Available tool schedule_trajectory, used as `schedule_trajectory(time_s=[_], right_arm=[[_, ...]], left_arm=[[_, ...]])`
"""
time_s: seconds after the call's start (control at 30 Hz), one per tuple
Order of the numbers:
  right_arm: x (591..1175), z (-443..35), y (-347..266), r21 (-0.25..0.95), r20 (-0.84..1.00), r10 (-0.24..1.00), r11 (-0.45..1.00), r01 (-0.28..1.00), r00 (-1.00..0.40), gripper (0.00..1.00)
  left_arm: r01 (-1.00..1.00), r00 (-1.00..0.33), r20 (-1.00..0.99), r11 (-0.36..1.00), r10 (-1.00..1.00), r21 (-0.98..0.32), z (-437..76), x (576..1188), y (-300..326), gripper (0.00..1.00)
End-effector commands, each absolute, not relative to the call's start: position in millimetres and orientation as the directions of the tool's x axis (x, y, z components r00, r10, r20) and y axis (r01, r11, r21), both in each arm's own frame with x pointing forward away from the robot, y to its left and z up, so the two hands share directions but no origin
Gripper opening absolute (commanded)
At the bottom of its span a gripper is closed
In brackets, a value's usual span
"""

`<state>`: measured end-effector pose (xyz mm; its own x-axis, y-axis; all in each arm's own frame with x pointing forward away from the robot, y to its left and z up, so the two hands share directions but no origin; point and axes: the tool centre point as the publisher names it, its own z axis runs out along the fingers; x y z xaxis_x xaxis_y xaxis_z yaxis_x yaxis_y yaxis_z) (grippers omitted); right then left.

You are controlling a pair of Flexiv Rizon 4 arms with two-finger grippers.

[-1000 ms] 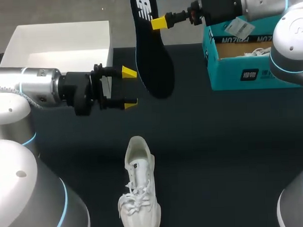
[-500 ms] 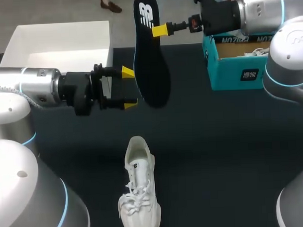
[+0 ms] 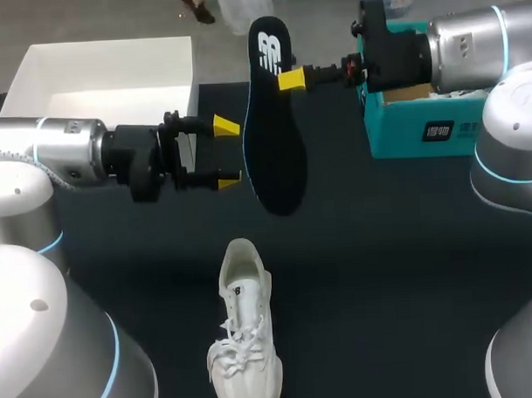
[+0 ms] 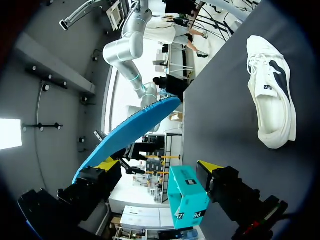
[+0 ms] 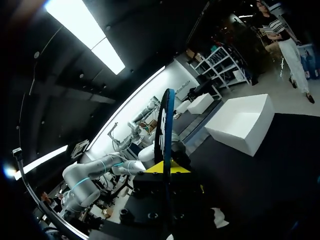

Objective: Take the shoe out of the shoebox, open the shoe tongue, remove and reinsert the insole, then place the shoe into the shoebox

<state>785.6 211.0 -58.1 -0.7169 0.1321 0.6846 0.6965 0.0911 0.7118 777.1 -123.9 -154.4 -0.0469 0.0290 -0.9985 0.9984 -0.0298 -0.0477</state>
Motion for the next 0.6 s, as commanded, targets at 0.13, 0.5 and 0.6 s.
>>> schedule_trajectory(time_s=[0.13,0.5,0.6], right_arm=[[780,-69,213,0.672,0.723,0.133,0.093,0.734,-0.678,0.00],[785,-87,218,0.624,0.765,0.124,0.107,0.774,-0.633,0.00],[787,-90,221,0.614,0.773,0.119,0.108,0.782,-0.623,0.00]], left_arm=[[0.999,-0.009,-1.000,-0.041,0.027,-0.010,-146,780,-119,1.00],[0.995,0.063,-0.998,-0.074,0.005,0.063,-128,767,-121,1.00],[0.993,0.089,-0.996,-0.081,0.005,0.088,-125,761,-125,1.00]])
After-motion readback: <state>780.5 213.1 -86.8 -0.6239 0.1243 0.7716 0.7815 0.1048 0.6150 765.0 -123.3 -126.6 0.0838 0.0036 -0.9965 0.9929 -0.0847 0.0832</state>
